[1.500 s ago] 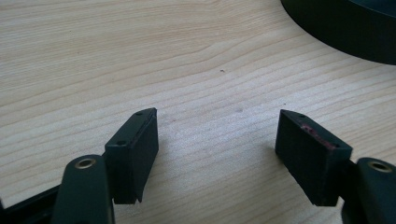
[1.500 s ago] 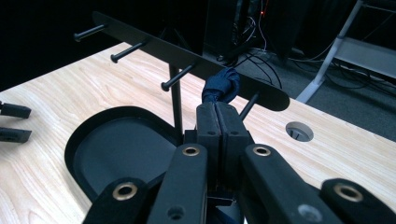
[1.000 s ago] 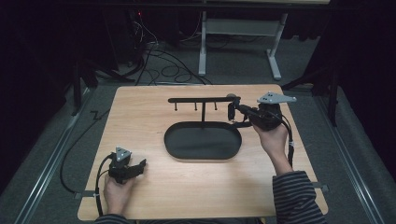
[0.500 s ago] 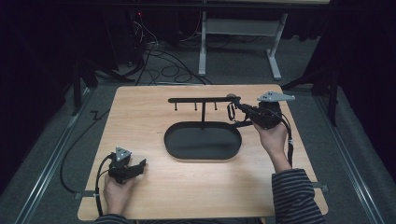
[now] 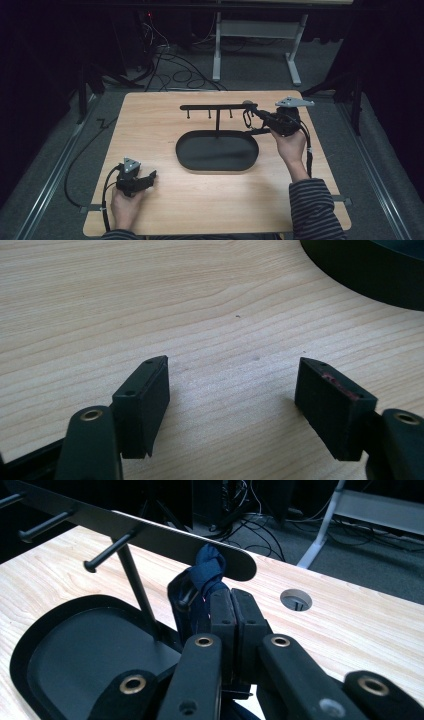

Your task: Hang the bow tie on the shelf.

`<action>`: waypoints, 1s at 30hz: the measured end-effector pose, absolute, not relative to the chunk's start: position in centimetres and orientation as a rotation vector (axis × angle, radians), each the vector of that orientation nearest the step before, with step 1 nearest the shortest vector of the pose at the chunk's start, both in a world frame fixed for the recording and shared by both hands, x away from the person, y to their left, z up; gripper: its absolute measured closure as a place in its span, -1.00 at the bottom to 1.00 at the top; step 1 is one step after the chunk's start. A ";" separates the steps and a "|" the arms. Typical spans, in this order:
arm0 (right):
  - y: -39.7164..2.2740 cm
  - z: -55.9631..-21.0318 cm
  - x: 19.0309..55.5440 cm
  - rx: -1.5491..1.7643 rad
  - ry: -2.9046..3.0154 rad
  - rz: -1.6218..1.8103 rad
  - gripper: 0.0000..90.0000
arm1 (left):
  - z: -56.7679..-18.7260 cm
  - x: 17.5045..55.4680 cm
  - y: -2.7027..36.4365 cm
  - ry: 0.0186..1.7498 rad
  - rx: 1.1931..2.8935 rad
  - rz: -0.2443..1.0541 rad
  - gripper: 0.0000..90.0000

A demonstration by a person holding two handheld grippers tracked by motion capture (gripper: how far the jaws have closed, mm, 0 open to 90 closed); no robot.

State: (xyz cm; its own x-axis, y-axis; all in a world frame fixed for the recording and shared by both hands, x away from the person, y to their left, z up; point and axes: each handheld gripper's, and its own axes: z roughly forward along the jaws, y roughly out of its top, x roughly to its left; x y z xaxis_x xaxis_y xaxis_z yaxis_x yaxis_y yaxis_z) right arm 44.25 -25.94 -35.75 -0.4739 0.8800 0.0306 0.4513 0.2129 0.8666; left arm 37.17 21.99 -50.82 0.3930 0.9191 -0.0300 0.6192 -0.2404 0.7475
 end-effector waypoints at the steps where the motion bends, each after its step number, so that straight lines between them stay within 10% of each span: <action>1: -26.0 -35.8 44.3 1.230 2.019 1.186 1.00 | -50.8 37.2 22.0 1.314 1.964 0.555 -0.32; 30: -26.6 -36.4 44.0 1.256 2.012 1.192 0.81 | -50.8 37.2 22.0 1.314 1.965 0.558 -0.32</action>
